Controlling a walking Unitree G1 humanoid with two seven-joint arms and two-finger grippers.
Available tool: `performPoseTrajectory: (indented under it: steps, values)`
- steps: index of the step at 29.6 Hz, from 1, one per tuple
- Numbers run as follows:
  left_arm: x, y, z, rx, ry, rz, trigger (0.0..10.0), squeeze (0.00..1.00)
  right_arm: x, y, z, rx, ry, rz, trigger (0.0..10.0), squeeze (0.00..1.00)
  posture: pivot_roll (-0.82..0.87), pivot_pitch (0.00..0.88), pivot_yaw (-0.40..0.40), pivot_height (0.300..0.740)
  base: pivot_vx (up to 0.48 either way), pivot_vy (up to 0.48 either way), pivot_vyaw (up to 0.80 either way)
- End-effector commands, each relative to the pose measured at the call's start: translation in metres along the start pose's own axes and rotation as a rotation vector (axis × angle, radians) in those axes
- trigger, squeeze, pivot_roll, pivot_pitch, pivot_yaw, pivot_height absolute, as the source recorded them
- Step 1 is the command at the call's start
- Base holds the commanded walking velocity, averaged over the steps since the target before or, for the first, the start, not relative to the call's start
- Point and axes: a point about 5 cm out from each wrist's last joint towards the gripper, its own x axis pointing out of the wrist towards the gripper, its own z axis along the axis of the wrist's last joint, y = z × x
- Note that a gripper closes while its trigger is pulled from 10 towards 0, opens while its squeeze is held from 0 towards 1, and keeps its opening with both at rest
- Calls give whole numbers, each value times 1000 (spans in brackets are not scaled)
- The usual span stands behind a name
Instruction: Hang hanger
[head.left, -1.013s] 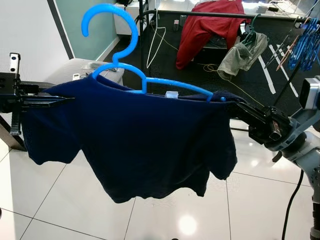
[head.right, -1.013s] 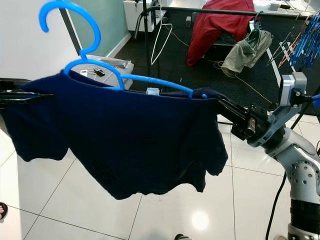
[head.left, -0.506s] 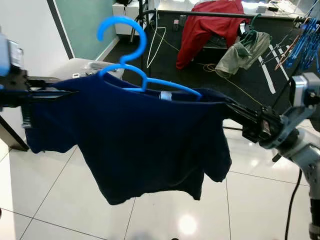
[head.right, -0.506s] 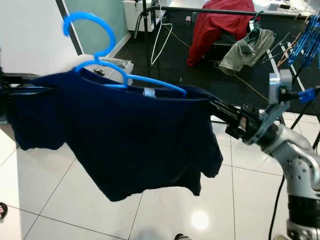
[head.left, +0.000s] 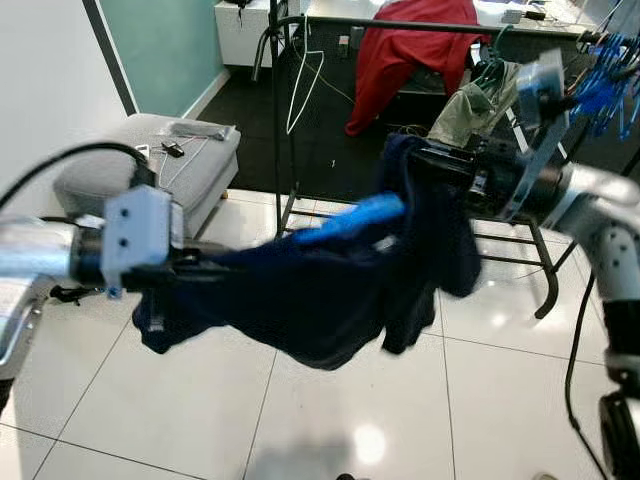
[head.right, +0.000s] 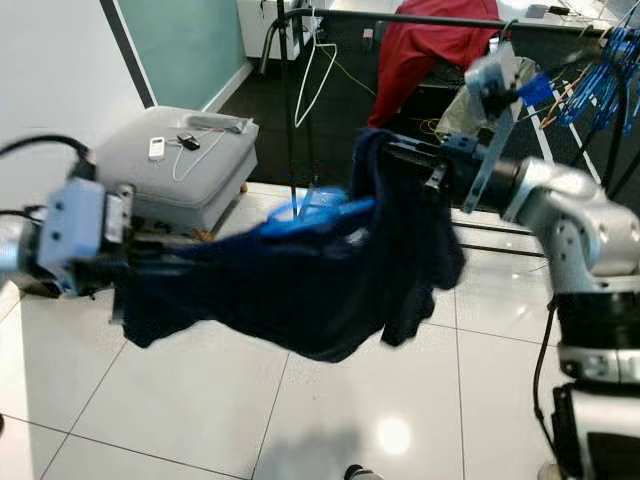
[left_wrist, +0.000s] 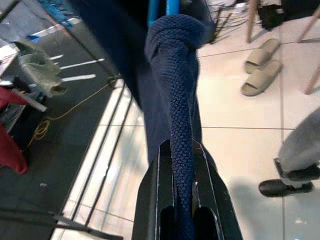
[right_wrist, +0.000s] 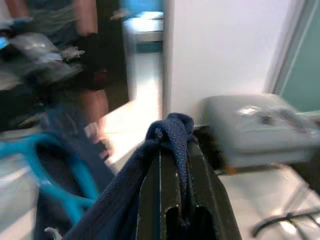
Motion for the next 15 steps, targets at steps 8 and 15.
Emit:
performPoseTrajectory:
  steps: [8,15]
  values:
    - [-1,-3,-6,-11,34,28,10000,0,-11,42,4,140,146,472,431,0,-117,87,-31,740,0,0,0]
    - [-8,-1,-16,-12,133,87,10000,0,-26,32,-26,77,429,373,471,0,-108,88,-30,740,0,0,0]
